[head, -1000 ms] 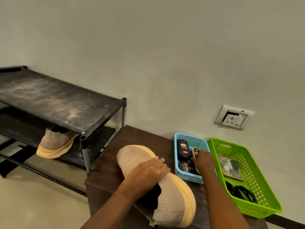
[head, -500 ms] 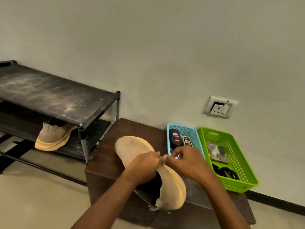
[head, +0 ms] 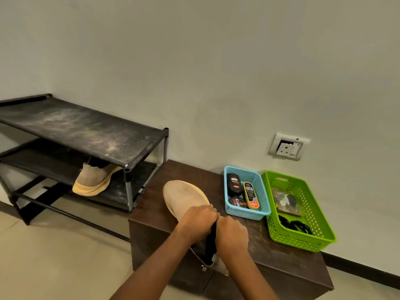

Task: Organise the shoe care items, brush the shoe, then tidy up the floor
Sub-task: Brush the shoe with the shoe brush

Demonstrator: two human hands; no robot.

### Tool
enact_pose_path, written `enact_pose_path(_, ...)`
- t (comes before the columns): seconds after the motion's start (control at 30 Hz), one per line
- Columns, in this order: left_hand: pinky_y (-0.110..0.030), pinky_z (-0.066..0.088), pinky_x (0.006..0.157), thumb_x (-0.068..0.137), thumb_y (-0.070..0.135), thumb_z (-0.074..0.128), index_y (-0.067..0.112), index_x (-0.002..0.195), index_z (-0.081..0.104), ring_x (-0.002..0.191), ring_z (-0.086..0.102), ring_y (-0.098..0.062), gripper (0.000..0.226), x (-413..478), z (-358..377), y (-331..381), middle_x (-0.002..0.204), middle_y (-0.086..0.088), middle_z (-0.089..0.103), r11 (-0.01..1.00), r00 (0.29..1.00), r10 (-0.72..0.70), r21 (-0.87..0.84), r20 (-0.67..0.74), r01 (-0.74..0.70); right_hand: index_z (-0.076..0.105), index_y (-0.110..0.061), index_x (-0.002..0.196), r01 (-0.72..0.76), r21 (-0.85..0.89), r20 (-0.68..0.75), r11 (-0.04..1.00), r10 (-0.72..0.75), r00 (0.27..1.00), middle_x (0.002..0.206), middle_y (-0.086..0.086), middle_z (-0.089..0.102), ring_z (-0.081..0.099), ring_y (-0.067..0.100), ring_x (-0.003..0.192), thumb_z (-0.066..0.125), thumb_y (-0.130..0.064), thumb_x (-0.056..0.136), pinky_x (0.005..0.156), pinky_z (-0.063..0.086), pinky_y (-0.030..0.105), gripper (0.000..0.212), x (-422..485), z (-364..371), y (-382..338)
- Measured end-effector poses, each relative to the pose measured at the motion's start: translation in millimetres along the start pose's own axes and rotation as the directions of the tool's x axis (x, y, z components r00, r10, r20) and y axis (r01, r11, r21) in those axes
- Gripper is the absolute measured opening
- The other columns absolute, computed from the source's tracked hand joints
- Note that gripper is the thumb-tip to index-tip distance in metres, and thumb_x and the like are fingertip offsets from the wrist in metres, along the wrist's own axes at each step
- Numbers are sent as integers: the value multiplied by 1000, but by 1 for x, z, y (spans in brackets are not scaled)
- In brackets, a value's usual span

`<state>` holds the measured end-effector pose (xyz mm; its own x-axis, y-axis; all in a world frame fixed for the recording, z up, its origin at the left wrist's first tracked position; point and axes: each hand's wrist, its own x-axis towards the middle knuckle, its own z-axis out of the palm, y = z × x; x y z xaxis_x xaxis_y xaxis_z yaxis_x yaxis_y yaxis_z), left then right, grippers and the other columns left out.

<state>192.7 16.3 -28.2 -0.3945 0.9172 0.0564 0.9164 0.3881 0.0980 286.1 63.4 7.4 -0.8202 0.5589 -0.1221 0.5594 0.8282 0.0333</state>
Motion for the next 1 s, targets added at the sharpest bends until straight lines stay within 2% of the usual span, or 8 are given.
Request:
enact_pose_path(0.2,-29,20,114,94,23,44,18,137,47,130,42,-12,43,-39,-16,0,138,1,52,965,969,-43,-261,-242,-23,56,-10,114,-1,45,-13,999,2,1000,116,8,60,59,23,107,47,-15,94,82,48,29,22,-16,-30,8)
enact_pose_path(0.27,-32,31,112,90,29,43,18,124,61,118,51,-7,40,-64,-27,-6,123,3,64,942,875,-119,-333,-469,-50,55,-7,112,0,76,-6,997,0,1000,117,11,59,58,26,109,48,-14,92,81,47,30,22,-28,-43,9)
enact_pose_path(0.33,-28,37,106,90,35,43,19,111,69,115,52,-5,37,-86,-38,-17,112,4,69,883,673,-355,-468,-649,14,58,-5,105,4,123,10,992,-5,1000,111,13,60,59,28,106,48,-11,90,73,44,29,19,-40,-54,5)
enact_pose_path(0.47,-45,43,101,89,35,43,20,111,68,105,62,-22,36,-134,-57,-50,109,0,69,570,223,-811,-817,-541,92,53,-9,70,90,298,49,950,-109,993,73,8,60,65,24,68,48,-9,85,54,44,28,16,-50,-70,-15)
enact_pose_path(0.57,-42,46,88,91,30,45,22,118,62,103,59,-28,33,-172,-55,-82,111,-9,66,342,-87,-931,-931,-354,123,49,-10,58,129,489,148,863,-228,962,53,8,58,60,15,39,45,-2,83,37,40,20,26,-53,-75,-46)
enact_pose_path(0.7,-42,45,90,95,20,49,23,123,58,109,56,-30,30,-209,-40,-111,120,-13,62,54,-357,-931,-997,-69,51,53,-10,63,79,649,240,756,-303,922,58,10,60,63,16,45,45,-3,88,43,46,19,27,-46,-67,-99)
enact_pose_path(0.87,-48,43,96,95,22,48,21,124,56,115,52,-33,29,-222,-33,-139,125,-14,59,-79,-430,-900,-997,69,7,61,1,90,-18,727,280,687,-273,921,65,12,65,67,22,58,45,-7,92,56,55,24,18,-26,-41,-164)
enact_pose_path(1.0,-47,44,90,96,22,47,19,121,58,116,51,-35,27,-224,-26,-157,125,-15,59,-117,-408,-907,-993,102,14,58,-2,87,-58,764,245,643,-206,947,55,8,61,70,23,61,46,-6,90,44,48,19,13,-14,-24,-206)
